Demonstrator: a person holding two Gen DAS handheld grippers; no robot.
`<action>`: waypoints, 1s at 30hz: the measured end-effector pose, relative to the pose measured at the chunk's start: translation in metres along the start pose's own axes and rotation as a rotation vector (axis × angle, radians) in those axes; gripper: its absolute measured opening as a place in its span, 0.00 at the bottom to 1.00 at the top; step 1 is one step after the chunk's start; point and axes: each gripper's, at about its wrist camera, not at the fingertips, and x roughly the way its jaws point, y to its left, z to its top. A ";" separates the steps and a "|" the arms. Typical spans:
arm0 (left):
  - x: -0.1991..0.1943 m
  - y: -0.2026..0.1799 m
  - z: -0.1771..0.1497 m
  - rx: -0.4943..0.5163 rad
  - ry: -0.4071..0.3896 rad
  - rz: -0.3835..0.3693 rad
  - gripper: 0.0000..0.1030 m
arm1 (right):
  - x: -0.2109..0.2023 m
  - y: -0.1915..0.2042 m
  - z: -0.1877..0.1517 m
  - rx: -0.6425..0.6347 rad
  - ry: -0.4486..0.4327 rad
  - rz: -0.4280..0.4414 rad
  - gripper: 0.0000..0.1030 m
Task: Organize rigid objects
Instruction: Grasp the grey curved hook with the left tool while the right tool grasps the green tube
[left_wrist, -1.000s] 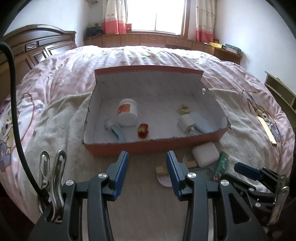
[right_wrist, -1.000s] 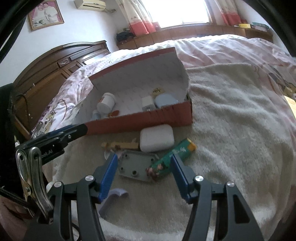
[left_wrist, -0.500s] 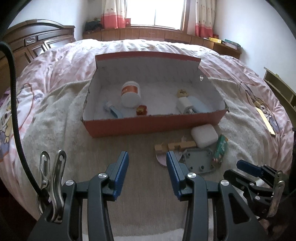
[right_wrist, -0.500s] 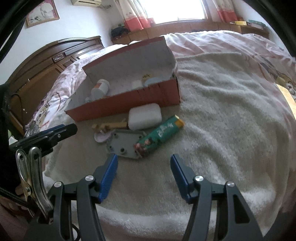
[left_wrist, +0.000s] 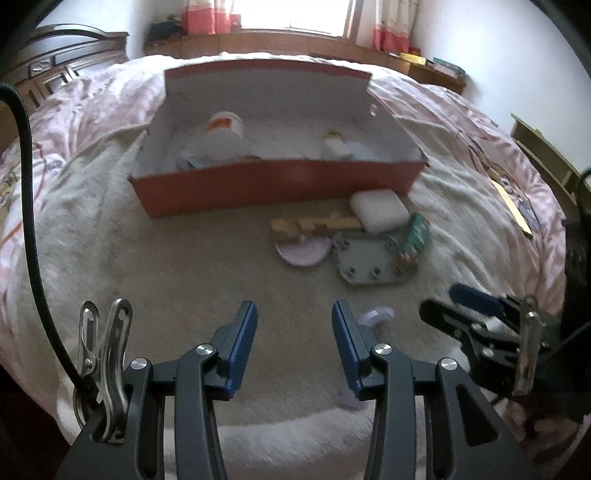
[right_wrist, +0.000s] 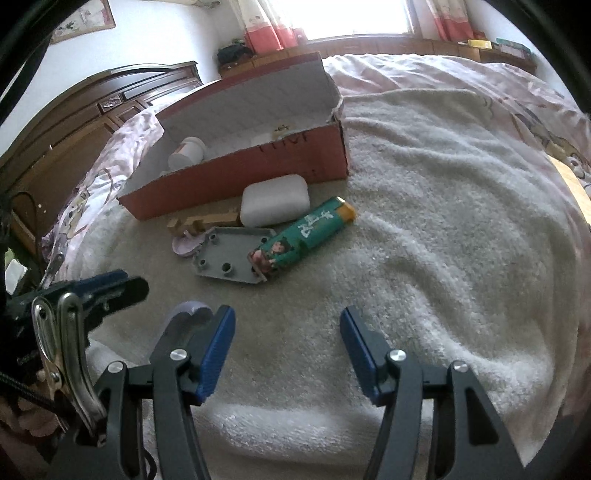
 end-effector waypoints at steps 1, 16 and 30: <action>0.000 -0.002 -0.002 0.005 0.006 -0.009 0.42 | 0.000 0.000 0.000 -0.003 0.000 -0.001 0.61; 0.011 -0.027 -0.020 0.089 0.088 -0.072 0.42 | 0.000 -0.004 -0.002 0.005 -0.012 0.014 0.61; 0.015 -0.028 -0.023 0.093 0.103 -0.078 0.15 | 0.000 -0.005 -0.003 0.003 -0.015 0.015 0.61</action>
